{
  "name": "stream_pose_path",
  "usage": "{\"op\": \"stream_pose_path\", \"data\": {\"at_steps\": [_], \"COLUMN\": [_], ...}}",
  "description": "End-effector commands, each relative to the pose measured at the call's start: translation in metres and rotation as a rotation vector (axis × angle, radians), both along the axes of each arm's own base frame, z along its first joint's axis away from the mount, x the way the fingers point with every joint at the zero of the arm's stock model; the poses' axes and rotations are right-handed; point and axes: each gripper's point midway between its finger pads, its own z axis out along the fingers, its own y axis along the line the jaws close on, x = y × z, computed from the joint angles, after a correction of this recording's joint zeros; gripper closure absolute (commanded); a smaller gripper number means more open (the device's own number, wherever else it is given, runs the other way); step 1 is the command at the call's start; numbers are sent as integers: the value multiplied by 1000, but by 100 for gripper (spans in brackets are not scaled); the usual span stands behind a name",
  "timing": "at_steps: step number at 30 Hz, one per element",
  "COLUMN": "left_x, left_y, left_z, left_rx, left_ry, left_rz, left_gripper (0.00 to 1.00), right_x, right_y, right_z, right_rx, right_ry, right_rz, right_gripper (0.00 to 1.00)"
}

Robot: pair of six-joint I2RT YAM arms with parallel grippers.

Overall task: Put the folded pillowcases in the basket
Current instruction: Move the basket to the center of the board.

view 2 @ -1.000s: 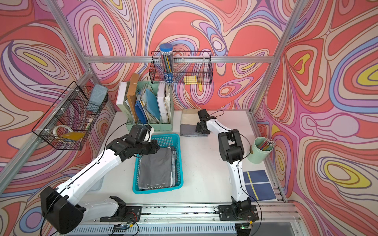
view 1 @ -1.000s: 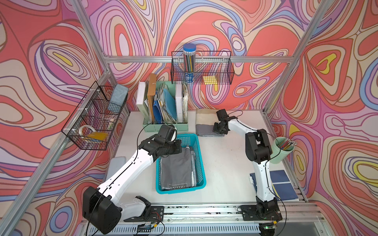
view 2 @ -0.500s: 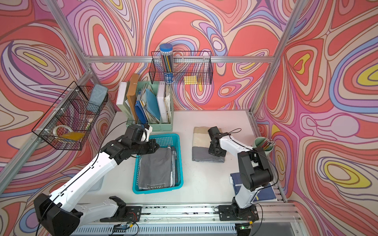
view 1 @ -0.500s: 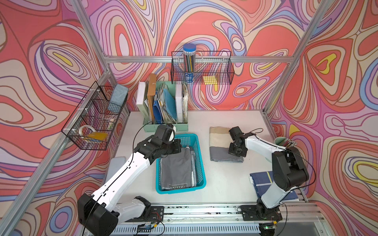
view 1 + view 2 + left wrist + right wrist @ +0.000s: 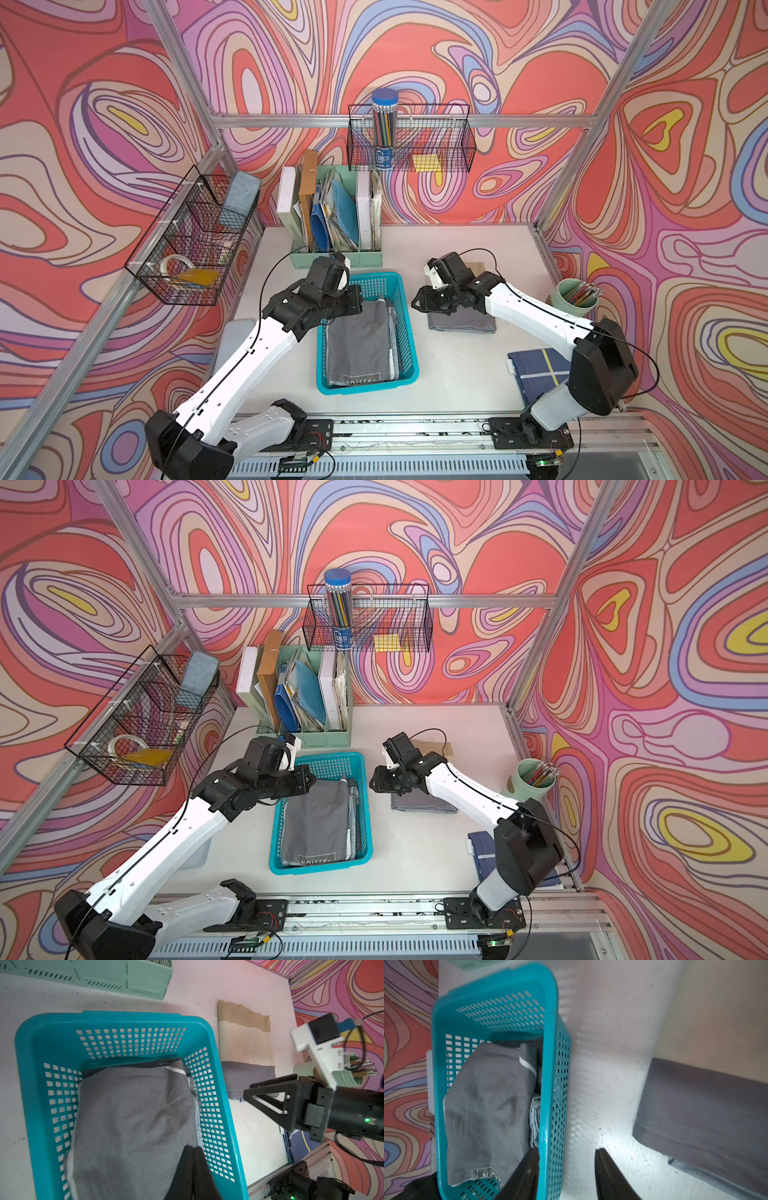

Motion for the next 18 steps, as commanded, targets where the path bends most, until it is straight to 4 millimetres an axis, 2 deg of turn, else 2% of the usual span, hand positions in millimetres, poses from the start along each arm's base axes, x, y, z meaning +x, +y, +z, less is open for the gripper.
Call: {"op": "stream_pose_path", "data": {"at_steps": [1,7,10,12,15,17,18], "left_x": [-5,-7,-7,-8,-9,-10,-11], "left_y": [10,13,13,14,14,15,16], "left_z": [5,3,2,1,1,1,0], "left_rx": [25,29,35,38,31,32,34], "left_ry": [-14,-16,-9,-8,-8,-8,-8], "left_rz": [15,26,24,27,29,33,33], "left_gripper": [92,92,93,93,93,93,93], "right_x": [-29,-47,-53,-56,-62,-63,-61], "right_y": [28,33,39,49,62,64,65], "right_z": [-8,-27,-31,-35,-43,-48,-50], "right_rx": [92,103,104,106,72,48,44], "right_ry": [60,123,133,161,188,208,218], "right_rz": [135,156,169,184,211,190,170], "right_gripper": [53,58,65,79,90,99,100]}}
